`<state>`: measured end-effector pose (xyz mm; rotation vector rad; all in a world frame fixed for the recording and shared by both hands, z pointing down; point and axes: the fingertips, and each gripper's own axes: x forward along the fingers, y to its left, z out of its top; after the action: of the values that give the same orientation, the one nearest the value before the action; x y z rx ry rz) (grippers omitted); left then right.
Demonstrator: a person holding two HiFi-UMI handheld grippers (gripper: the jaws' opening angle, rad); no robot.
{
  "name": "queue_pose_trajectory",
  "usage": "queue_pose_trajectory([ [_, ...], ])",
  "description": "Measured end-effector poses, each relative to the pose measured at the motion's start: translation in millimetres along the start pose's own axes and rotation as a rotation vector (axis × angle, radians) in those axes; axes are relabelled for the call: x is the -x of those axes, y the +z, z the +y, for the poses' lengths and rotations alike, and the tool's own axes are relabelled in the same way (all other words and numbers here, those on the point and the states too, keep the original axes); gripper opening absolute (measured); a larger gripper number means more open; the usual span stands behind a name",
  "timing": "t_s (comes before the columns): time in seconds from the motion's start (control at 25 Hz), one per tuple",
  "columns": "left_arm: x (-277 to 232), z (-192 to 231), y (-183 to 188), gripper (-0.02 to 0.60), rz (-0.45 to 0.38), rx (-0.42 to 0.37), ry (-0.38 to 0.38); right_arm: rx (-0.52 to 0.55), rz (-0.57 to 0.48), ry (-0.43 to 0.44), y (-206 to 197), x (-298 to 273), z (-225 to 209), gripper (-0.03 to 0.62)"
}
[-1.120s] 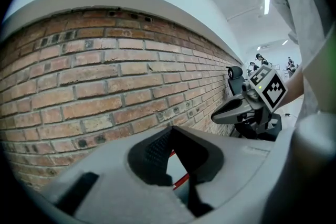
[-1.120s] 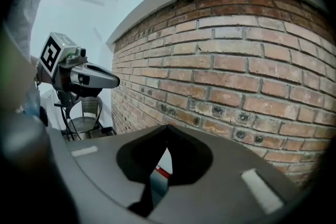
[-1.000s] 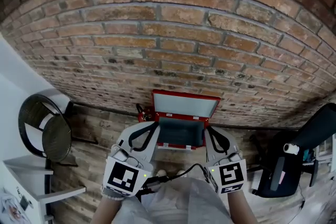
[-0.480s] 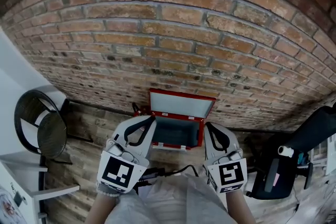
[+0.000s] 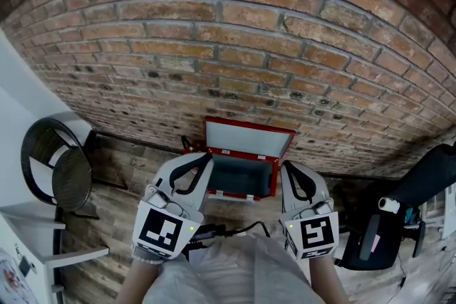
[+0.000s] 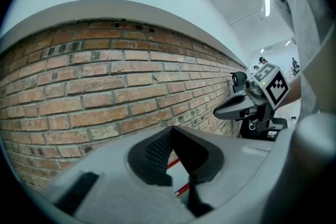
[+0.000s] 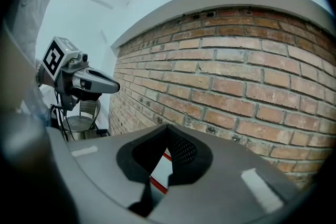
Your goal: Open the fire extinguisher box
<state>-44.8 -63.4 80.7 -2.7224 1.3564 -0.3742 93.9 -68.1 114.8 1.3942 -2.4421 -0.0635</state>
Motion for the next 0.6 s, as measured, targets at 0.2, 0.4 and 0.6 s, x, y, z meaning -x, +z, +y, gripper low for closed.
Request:
queue_pose_trajectory([
  [0.2,-0.5,-2.7,-1.5,0.000,0.008,-0.002,-0.001,0.000,-0.007,-0.005,0.4,1.4,-1.6,0.006],
  [0.4,-0.1,-3.6,-1.6,0.000,0.008,-0.004,-0.001,0.010,0.000,0.002,0.0,1.1,0.8,0.006],
  [0.6,0.6,-3.8,-2.3,0.000,0.010,0.000,0.002,0.010,-0.004,0.006,0.1,0.7,3.0,0.006],
])
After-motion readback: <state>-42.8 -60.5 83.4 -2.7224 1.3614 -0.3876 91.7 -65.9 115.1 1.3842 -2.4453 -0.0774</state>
